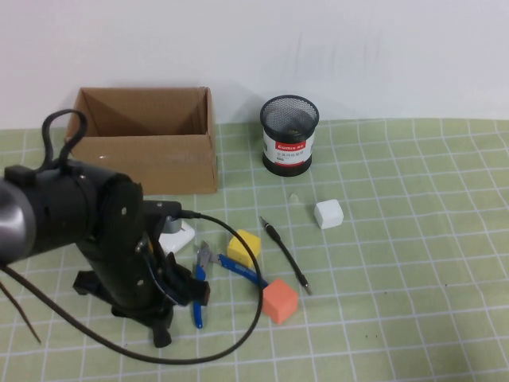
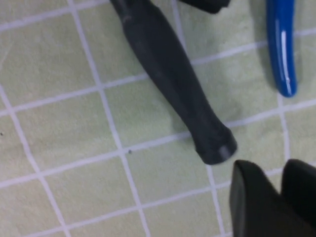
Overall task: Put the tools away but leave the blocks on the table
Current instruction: Pick up the black Screwdriver from the table, then place the picked object into the round holder, then pick up the pliers from the table, then place the Pliers into the box
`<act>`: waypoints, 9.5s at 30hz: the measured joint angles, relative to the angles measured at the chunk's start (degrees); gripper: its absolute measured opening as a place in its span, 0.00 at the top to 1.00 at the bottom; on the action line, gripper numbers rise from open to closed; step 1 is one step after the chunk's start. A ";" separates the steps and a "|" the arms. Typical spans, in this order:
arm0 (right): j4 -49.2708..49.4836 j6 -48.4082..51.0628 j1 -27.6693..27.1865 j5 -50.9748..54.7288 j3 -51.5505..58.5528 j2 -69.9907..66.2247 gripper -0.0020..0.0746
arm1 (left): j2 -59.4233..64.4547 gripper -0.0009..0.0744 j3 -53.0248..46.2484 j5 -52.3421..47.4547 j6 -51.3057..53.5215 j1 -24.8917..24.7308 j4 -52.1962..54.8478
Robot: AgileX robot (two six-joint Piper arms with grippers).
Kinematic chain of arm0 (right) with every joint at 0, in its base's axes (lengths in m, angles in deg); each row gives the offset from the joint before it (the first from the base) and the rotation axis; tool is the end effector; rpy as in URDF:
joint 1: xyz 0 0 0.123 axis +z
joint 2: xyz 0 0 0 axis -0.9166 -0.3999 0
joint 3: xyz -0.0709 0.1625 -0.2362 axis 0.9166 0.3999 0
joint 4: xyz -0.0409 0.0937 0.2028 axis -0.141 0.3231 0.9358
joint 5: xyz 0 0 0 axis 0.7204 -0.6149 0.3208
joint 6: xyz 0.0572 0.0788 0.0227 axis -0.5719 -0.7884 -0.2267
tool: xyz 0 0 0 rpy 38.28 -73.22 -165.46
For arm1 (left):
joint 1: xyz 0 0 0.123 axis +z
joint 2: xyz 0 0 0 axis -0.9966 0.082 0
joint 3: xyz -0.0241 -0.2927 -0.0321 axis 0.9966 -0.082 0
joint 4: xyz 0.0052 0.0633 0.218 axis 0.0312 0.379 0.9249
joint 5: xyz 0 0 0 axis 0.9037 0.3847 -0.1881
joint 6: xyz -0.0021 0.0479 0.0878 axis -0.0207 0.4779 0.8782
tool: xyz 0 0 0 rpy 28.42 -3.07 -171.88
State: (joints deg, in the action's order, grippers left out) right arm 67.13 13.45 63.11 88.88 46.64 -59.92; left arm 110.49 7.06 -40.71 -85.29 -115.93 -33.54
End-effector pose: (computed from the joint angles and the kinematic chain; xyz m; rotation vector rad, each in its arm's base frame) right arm 0.0256 -0.0004 0.1681 -0.0069 1.8769 -0.0697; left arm 0.2396 -0.1477 0.1977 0.4286 3.0205 -0.1385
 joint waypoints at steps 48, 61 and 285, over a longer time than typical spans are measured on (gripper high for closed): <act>0.00 0.00 0.00 0.00 0.00 0.00 0.99 | 10.58 0.75 0.71 15.52 -12.47 3.50 14.34; 0.00 0.00 0.00 0.00 0.00 0.00 0.99 | -15.49 0.75 -4.11 14.33 -6.70 -1.39 15.52; 0.00 0.00 0.00 0.00 0.00 0.00 0.99 | 17.69 0.73 21.86 52.33 -39.98 17.70 85.43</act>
State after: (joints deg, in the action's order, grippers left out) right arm 67.13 13.45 63.11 88.88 46.64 -59.92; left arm 128.18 28.92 11.61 -125.27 -98.23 51.89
